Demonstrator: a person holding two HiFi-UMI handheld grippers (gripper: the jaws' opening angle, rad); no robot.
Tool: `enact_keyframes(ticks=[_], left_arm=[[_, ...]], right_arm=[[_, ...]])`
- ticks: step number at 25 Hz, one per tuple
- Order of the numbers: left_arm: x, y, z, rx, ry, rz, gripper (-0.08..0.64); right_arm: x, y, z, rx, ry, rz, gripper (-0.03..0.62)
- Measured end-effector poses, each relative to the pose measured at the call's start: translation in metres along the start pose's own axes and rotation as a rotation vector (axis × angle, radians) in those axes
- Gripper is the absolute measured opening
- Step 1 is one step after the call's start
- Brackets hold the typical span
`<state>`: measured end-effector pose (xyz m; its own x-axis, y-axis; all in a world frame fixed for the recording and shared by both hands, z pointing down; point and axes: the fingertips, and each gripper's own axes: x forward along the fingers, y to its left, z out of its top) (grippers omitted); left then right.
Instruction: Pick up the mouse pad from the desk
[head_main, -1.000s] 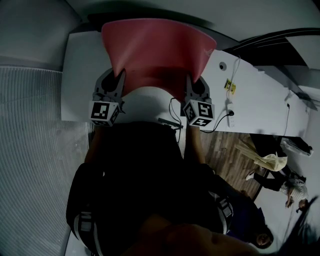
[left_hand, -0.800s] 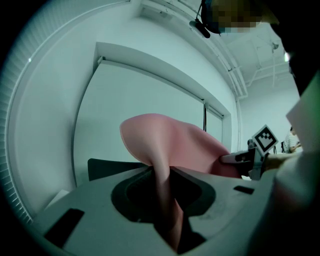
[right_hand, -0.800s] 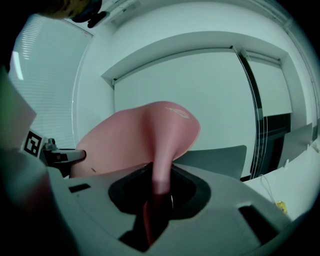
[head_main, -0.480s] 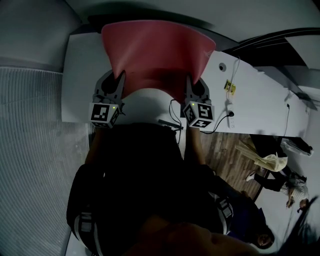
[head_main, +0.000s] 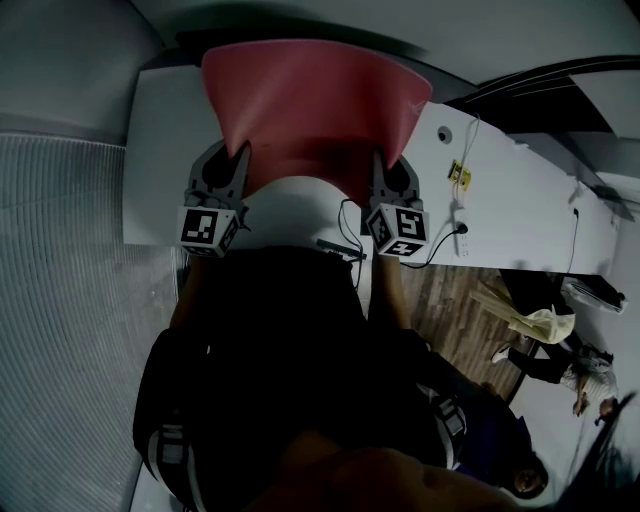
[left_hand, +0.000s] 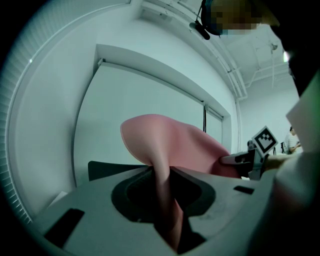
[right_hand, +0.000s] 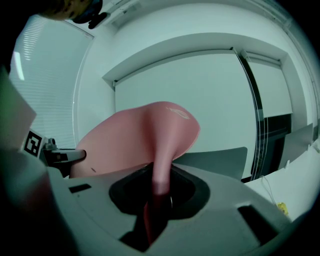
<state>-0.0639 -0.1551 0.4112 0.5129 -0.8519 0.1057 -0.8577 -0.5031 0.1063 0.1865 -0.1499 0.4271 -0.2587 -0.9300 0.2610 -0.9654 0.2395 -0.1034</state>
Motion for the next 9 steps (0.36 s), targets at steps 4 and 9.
enact_keyframes(ticks=[4,9], left_arm=[[0.0001,-0.0005,0.0015,-0.002,-0.003,-0.001,0.08],[0.0014,-0.0017,0.0024,-0.004,-0.005,-0.003,0.08]], right_arm=[[-0.0009,0.0002,0.001,0.005,0.0,0.002,0.054],[-0.0013,-0.001,0.0018,0.009,0.001,0.002,0.054]])
